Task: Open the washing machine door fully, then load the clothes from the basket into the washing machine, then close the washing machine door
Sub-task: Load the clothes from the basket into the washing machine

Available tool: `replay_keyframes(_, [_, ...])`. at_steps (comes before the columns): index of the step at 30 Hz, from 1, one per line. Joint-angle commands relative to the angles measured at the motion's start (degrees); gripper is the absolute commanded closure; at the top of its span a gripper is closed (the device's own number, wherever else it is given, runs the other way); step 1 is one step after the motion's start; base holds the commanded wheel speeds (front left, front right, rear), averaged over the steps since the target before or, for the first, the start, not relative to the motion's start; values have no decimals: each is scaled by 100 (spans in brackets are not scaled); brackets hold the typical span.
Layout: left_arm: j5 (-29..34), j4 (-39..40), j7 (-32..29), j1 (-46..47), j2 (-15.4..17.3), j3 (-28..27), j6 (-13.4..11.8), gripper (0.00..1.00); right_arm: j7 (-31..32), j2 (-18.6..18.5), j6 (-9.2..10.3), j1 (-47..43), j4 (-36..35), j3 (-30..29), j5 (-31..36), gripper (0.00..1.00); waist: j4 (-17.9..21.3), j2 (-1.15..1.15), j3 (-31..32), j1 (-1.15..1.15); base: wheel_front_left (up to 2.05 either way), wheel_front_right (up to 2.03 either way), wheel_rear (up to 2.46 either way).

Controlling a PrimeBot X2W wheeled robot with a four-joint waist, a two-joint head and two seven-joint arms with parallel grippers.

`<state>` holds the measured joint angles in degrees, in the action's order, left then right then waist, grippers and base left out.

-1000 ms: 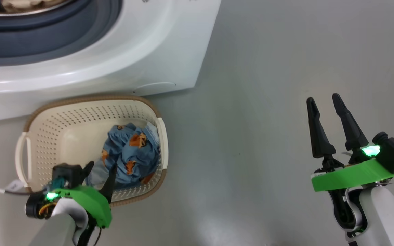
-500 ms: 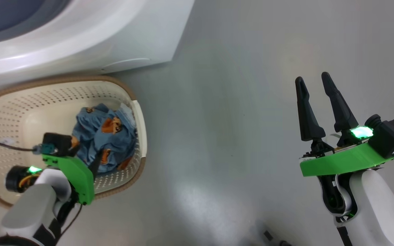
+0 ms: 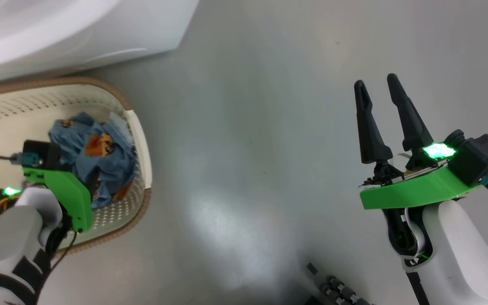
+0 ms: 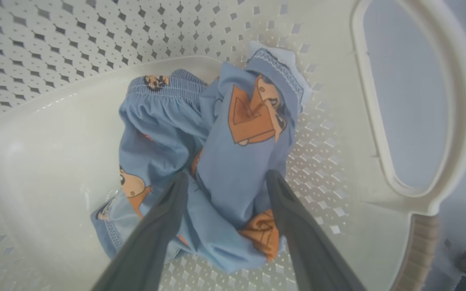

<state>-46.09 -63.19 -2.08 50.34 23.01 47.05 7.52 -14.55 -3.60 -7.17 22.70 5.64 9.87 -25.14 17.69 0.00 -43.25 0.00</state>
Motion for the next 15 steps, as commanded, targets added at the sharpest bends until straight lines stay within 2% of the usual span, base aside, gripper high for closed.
replay_keyframes(1, [-96,22,-18,87,215,-51,-3,0,-45,7,-32,-55,-128,134,-26,0,132,0,-167,0,0,0,0])
replay_keyframes(15, [-612,-53,-346,559,477,512,-3,0,-45,47,-32,89,-245,231,-17,0,348,0,-616,0,0,0,0])
